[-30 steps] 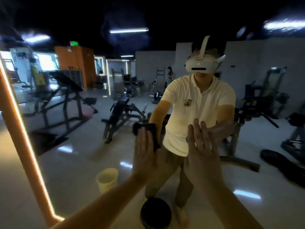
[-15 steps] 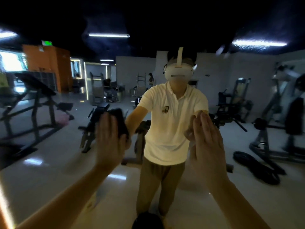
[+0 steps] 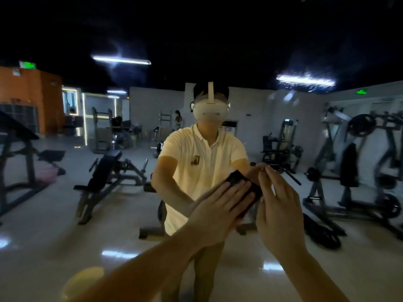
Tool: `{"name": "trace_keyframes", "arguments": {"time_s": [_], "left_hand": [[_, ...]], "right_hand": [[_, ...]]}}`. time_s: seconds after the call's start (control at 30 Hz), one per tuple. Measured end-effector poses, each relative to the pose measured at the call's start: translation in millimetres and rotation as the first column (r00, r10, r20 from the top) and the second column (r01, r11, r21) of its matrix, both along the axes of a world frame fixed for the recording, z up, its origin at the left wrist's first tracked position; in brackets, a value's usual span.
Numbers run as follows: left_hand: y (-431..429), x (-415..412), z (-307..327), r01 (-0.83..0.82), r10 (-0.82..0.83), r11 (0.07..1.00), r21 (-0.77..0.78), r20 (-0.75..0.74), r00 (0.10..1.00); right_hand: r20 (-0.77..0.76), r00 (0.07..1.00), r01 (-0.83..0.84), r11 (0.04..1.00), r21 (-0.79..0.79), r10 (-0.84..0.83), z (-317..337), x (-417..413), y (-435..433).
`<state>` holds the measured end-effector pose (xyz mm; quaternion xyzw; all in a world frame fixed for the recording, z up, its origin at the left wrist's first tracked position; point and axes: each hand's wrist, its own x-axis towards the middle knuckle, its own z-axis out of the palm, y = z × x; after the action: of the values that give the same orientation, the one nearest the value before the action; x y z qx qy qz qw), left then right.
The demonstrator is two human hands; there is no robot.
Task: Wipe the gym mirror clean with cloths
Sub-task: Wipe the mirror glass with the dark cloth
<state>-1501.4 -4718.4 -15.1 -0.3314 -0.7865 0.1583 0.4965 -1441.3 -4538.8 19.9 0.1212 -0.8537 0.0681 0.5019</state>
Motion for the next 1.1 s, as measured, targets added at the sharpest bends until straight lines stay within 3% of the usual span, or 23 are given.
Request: {"name": "trace_keyframes", "arguments": {"time_s": [0.1,0.2,0.33,0.4,0.43,0.5,0.6,0.7,0.77,0.8,0.9,1.0,1.1], "left_hand": [[-59,-2,48,-0.044,0.06,0.985,0.167,-0.094,0.994],[-130,-6,111,-0.077,0.143,0.908,0.413,-0.132,0.981],[-176,-7,172,-0.049,0.217,0.656,0.753,-0.126,0.968],[-155,-4,182,-0.008,0.22,0.564,0.825,-0.141,0.965],[-138,-3,180,0.0,0.212,0.567,0.824,-0.146,0.966],[-93,-1,164,-0.007,0.167,0.709,0.705,-0.158,0.973],[-30,-1,129,-0.012,0.044,0.952,0.304,-0.101,0.994],[-37,-5,131,0.019,-0.016,0.999,0.039,-0.089,0.996],[-68,-5,150,0.021,-0.015,0.999,0.046,-0.119,0.993],[-89,-4,163,0.017,0.0,0.992,0.127,-0.137,0.991],[-169,-4,205,-0.061,0.151,0.872,0.485,-0.148,0.977],[-244,-2,238,-0.11,0.296,0.614,0.781,-0.099,0.95],[-252,-5,261,-0.075,0.305,0.398,0.914,-0.055,0.951]], "right_hand": [[-0.104,0.994,-0.034,0.999,0.013,0.035,25,3,-5],[-0.156,0.986,-0.043,0.997,0.06,0.052,56,-5,-13],[-0.19,0.982,-0.012,0.999,0.03,0.018,87,-22,-26],[-0.183,0.983,0.022,0.999,0.04,-0.014,87,-32,-31],[-0.178,0.984,0.038,0.998,0.044,-0.03,84,-36,-32],[-0.185,0.982,0.047,0.998,0.047,-0.037,83,-40,-30],[-0.206,0.978,0.032,0.998,0.048,-0.022,89,-35,-28],[-0.255,0.966,-0.047,0.998,-0.038,0.036,107,-22,-29],[-0.29,0.952,-0.113,0.993,-0.036,0.098,124,-15,-36],[-0.301,0.947,-0.119,0.993,-0.006,0.112,132,-14,-40],[-0.276,0.958,-0.047,0.994,0.1,0.073,155,-27,-53],[-0.213,0.976,0.06,0.993,0.105,-0.036,163,-42,-65],[-0.216,0.972,0.111,0.99,0.083,-0.091,157,-48,-74]]}}
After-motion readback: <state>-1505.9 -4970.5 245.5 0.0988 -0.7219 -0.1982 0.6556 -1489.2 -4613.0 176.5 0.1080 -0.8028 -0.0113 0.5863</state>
